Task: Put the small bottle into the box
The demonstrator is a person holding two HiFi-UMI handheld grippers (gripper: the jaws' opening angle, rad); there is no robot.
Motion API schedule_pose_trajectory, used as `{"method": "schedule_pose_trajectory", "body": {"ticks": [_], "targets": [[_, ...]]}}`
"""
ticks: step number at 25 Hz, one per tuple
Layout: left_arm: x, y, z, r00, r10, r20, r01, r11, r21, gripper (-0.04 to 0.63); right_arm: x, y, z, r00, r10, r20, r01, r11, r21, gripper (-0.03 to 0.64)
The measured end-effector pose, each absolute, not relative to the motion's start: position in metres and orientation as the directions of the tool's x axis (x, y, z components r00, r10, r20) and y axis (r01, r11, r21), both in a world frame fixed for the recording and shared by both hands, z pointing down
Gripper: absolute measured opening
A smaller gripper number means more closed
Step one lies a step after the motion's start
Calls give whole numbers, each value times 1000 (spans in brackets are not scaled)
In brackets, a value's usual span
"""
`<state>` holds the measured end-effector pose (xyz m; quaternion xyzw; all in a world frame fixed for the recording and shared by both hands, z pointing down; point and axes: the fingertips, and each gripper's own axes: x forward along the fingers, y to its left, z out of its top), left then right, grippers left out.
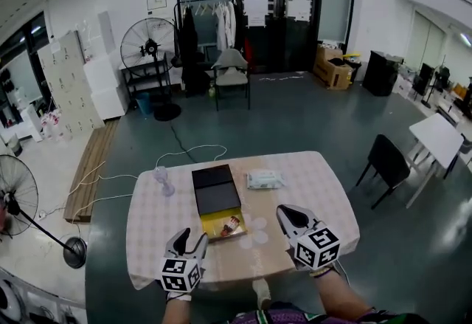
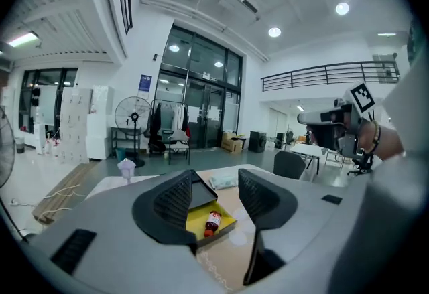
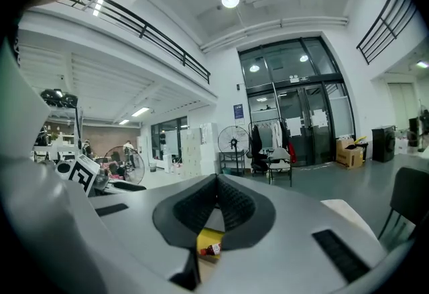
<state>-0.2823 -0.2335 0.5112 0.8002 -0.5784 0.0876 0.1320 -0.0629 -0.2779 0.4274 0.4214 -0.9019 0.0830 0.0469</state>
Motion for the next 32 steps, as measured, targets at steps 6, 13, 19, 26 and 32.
{"method": "schedule_pose_trajectory", "body": {"ticks": [6, 13, 19, 26, 32], "targets": [[-276, -196, 462, 334, -921, 201, -942, -318, 110, 238, -48, -242, 414, -636, -757, 151, -772, 624, -120, 8], [-277, -160, 399, 308, -947, 91, -951, -302, 73, 233, -32, -225, 378, -652, -751, 108, -759, 645, -94, 8], [-265, -136, 372, 237, -970, 54, -971, -234, 56, 225, -8, -226, 349, -700, -711, 63, -714, 695, -85, 8], [-227, -115, 344, 207, -977, -44, -975, -210, 78, 209, 30, -215, 338, -739, -672, 46, -673, 736, -73, 8], [-192, -110, 311, 194, -979, -59, -979, -197, 56, 172, 57, -208, 318, -750, -662, 7, -659, 746, -95, 8]]}}
